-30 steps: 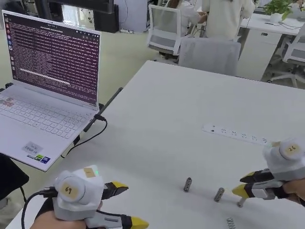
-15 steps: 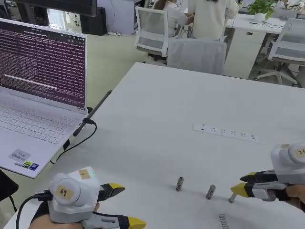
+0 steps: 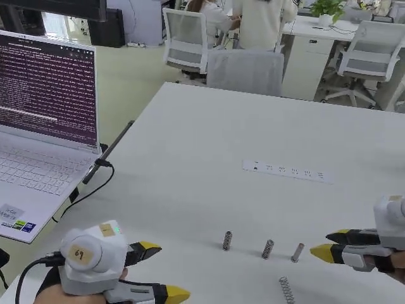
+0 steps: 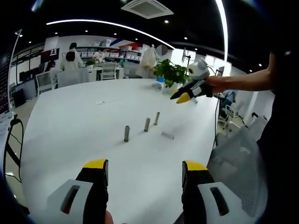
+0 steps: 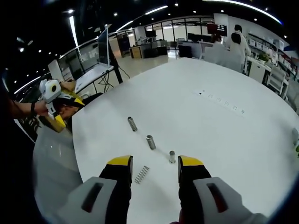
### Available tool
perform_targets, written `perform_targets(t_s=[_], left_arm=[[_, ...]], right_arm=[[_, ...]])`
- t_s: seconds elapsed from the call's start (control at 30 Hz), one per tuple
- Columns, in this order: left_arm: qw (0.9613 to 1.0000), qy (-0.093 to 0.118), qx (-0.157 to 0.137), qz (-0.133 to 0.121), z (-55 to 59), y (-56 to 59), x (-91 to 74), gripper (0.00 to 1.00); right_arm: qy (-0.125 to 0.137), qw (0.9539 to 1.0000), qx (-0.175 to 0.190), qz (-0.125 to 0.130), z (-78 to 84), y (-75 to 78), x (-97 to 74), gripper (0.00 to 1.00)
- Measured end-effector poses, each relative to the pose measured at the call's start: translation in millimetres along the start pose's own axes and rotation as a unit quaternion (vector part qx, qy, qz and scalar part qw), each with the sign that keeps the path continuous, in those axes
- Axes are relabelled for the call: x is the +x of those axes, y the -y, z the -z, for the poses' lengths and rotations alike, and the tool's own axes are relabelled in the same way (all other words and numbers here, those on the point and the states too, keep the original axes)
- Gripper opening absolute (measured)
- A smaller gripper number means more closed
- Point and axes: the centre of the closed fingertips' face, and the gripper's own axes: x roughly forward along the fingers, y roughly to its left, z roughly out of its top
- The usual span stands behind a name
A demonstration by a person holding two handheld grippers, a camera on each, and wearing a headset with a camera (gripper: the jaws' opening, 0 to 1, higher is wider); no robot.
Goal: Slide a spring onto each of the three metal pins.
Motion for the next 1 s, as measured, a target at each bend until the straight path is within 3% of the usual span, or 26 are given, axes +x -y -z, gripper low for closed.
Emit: perform_targets(t_s=[0.3, 0.57, 1.0], left_arm=[[1.0, 0.0, 0.005, 0.005, -5.2, -1.5, 4.8, 0.6], [0.9999, -0.002, 0.01, 0.01, -7.4, -0.4, 7.7, 0.6], [0.9998, -0.004, 0.012, 0.016, -8.4, 3.3, 11.8, 0.6]], right_arm=[[0.038, 0.9984, 0.033, 0.024, 8.5, -0.2, -22.9, 0.43], [0.057, 0.9965, 0.045, 0.042, 13.5, -4.2, -40.5, 0.47], [0.07, 0.9936, 0.071, 0.054, 40.2, -28.7, -56.1, 0.51]])
